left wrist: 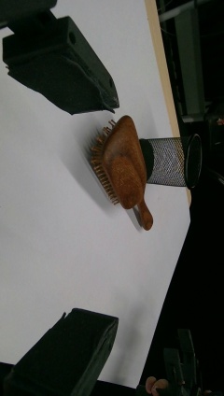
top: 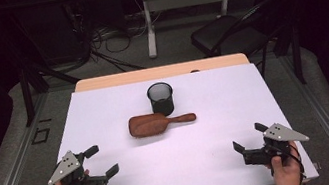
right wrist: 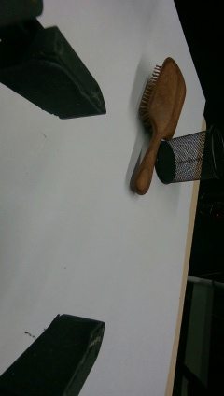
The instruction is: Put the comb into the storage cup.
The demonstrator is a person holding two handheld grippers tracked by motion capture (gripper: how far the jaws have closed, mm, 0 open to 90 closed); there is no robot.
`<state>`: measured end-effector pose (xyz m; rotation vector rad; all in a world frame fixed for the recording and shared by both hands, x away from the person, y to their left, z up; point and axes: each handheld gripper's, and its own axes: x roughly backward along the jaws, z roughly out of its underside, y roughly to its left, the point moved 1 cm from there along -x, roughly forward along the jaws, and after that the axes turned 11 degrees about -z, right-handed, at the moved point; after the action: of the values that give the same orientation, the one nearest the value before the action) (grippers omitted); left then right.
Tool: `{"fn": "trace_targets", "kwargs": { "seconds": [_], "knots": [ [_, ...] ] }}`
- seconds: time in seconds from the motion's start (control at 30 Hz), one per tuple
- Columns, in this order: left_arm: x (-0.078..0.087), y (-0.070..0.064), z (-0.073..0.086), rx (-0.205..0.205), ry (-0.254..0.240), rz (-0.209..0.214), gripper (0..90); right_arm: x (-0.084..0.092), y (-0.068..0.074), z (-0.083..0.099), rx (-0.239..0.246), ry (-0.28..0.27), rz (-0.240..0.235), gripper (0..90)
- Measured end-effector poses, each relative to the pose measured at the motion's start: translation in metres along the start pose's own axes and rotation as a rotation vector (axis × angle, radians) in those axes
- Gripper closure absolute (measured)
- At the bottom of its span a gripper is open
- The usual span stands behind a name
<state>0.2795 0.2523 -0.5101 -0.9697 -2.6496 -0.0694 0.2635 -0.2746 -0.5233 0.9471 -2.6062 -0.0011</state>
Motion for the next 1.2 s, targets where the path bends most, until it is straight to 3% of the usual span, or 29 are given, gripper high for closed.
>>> {"fn": "trace_targets", "kwargs": {
  "seconds": [0.23, 0.5, 0.63, 0.97, 1.2],
  "knots": [
    [-0.005, 0.0, -0.001, 0.01, 0.01, -0.01, 0.3, -0.003, 0.0, -0.001, -0.022, 0.017, 0.001, 0.0],
    [-0.01, 0.007, -0.007, 0.03, 0.03, -0.066, 0.3, -0.013, -0.001, -0.003, -0.038, 0.042, -0.01, 0.0],
    [-0.015, 0.01, -0.014, 0.06, 0.04, -0.05, 0.6, -0.018, -0.002, -0.007, -0.029, 0.05, -0.014, 0.0],
    [-0.03, 0.01, -0.03, 0.023, 0.087, -0.034, 0.7, -0.027, -0.002, -0.019, -0.024, 0.073, -0.042, 0.0],
    [-0.043, 0.013, -0.044, 0.043, 0.102, -0.039, 0.7, -0.037, -0.004, -0.033, -0.036, 0.089, -0.06, 0.0]
  ]
}}
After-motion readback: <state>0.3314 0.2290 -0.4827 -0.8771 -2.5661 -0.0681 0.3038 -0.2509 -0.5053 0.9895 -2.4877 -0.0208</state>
